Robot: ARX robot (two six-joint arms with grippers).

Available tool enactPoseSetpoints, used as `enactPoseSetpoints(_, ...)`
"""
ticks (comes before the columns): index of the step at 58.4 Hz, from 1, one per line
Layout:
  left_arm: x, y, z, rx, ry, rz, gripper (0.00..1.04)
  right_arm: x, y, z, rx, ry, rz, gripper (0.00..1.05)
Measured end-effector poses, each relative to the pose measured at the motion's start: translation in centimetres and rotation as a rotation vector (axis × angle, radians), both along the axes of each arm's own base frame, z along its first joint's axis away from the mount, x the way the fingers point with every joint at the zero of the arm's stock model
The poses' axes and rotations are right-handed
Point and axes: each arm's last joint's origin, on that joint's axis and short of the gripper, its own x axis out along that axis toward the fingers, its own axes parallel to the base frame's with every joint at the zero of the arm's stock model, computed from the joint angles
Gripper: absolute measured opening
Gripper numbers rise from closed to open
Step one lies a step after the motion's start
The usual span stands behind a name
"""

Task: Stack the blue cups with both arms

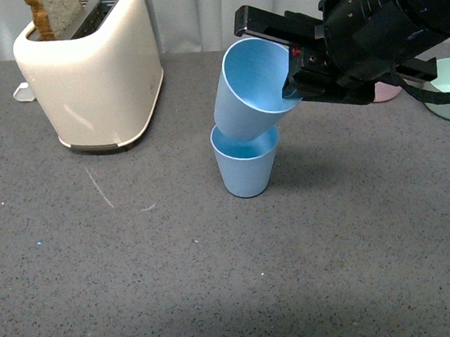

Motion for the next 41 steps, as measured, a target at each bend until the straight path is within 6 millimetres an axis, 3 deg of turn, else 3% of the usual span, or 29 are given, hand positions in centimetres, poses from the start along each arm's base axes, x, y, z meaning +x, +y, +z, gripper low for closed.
enactPoseSetpoints(28,0.0,0.0,0.0,0.0,0.0,0.0,0.98,0.5,0.0,0.4,-0.039,-0.087,-0.007,0.81)
enactPoseSetpoints(33,0.0,0.0,0.0,0.0,0.0,-0.001,0.98,0.0,-0.7,-0.7,-0.208,-0.433,-0.128,0.71)
enactPoseSetpoints(38,0.0,0.0,0.0,0.0,0.0,0.002,0.98,-2.6,-3.4,-1.4,-0.316,-0.723,-0.253,0.54)
enactPoseSetpoints(41,0.0,0.0,0.0,0.0,0.0,0.003,0.98,-4.6,-5.4,-0.3,-0.315,-0.853,-0.29,0.41)
